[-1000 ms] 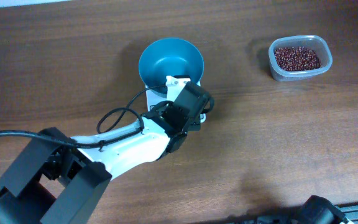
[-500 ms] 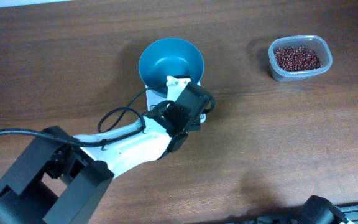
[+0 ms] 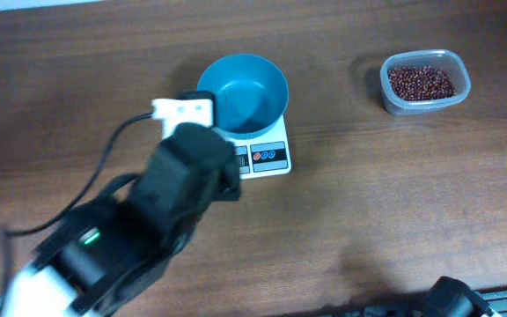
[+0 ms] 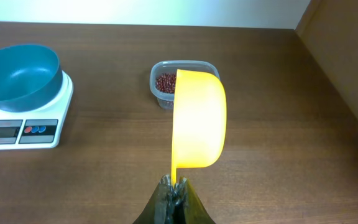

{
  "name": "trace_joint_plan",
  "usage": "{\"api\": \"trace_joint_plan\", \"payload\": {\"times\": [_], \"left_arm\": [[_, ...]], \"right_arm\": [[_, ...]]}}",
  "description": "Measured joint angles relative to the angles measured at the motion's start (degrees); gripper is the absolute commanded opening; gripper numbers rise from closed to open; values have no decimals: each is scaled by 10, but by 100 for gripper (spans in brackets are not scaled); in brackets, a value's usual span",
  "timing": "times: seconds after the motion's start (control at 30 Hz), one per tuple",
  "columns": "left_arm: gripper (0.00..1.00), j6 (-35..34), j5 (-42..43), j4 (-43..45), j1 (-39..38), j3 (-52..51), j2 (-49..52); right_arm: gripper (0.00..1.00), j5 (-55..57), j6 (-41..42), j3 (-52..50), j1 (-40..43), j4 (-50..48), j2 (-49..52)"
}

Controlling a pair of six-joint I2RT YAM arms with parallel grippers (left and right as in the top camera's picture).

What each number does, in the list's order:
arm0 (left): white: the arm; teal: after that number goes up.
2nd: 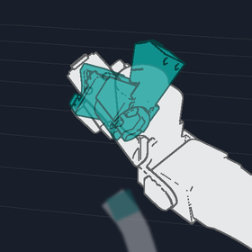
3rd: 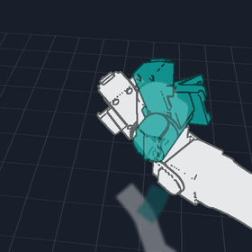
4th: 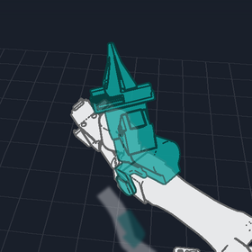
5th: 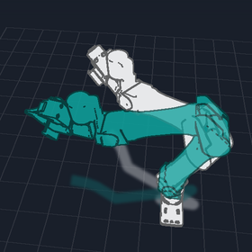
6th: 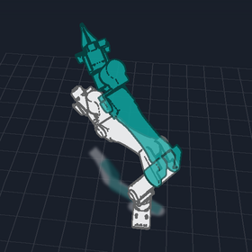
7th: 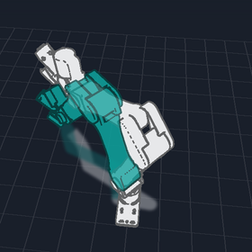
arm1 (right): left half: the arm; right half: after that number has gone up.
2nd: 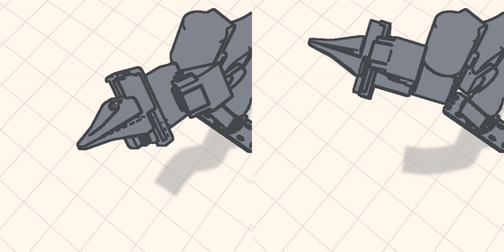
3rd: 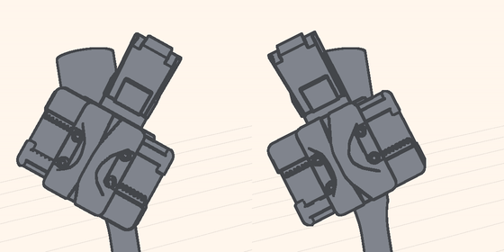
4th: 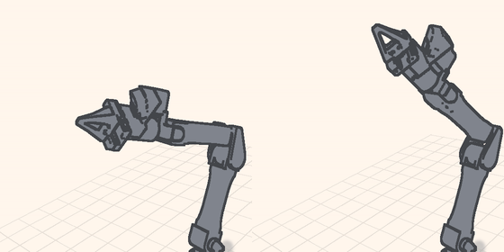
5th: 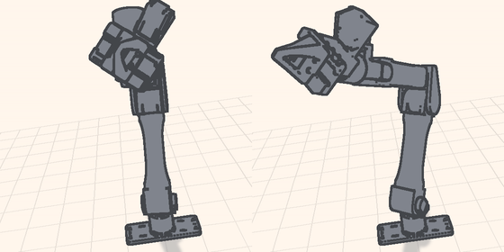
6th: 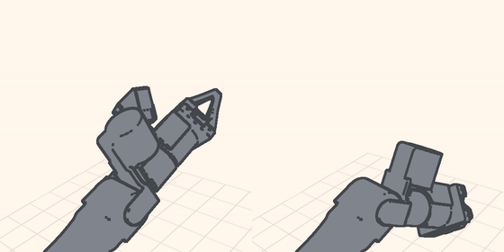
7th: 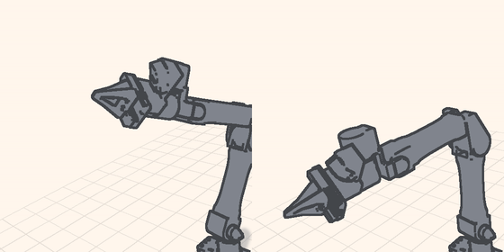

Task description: Scoop item into bowl and weigh 50g on scale

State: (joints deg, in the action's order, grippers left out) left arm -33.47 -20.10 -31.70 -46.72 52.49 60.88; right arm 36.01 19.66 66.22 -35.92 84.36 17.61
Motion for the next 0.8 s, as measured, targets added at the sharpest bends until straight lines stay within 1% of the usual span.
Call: {"api": "trace_joint_plan", "payload": {"times": [0.1, 0.17, 0.23, 0.3, 0.4, 0.43, 0.47, 0.5, 0.53, 0.57, 0.6, 0.63, 0.7, 0.77, 0.8], "left_arm": [[0, 0, -47, -77, 0, 1, -91], [0, -4, -70, -150, 0, 1, -138], [0, -12, -87, -181, 0, 0, -172], [0, -17, -110, -184, 0, 0, -184], [0, -33, -228, -182, 0, 0, -190], [0, -35, -268, -175, 0, 0, -189], [0, -38, -312, -145, 2, -1, -186], [0, -38, -375, -90, 18, -1, -177], [0, -25, -403, -53, 37, -4, -170], [0, 7, -418, 11, 77, -4, -161], [0, 46, -405, 60, 130, -3, -150], [0, 75, -378, 83, 167, -3, -144], [0, 125, -276, 131, 279, -3, -129], [0, 154, -163, 144, 362, -3, -114], [0, 172, -110, 145, 396, -3, -103]], "right_arm": [[4, 0, 11, 0, 0, -1, 0], [4, 0, 14, 0, 0, -6, 0], [4, 0, 14, 0, 0, -4, 0], [4, -6, 14, 0, 0, -8, 0], [4, -29, 14, 0, 0, -40, 0], [4, -33, 14, 0, 0, -54, 0], [4, -36, 16, 0, 0, -63, 0], [4, -35, 27, 0, 0, -87, 0], [4, -33, 35, -1, 0, -123, 0], [4, -25, 43, -1, 0, -179, 0], [4, -15, 46, 0, 0, -219, 3], [4, -3, 49, 0, 0, -249, 7], [4, 29, 54, 0, 0, -282, 26], [4, 46, 57, 0, 0, -288, 64], [4, 54, 56, 0, 0, -292, 100]]}}
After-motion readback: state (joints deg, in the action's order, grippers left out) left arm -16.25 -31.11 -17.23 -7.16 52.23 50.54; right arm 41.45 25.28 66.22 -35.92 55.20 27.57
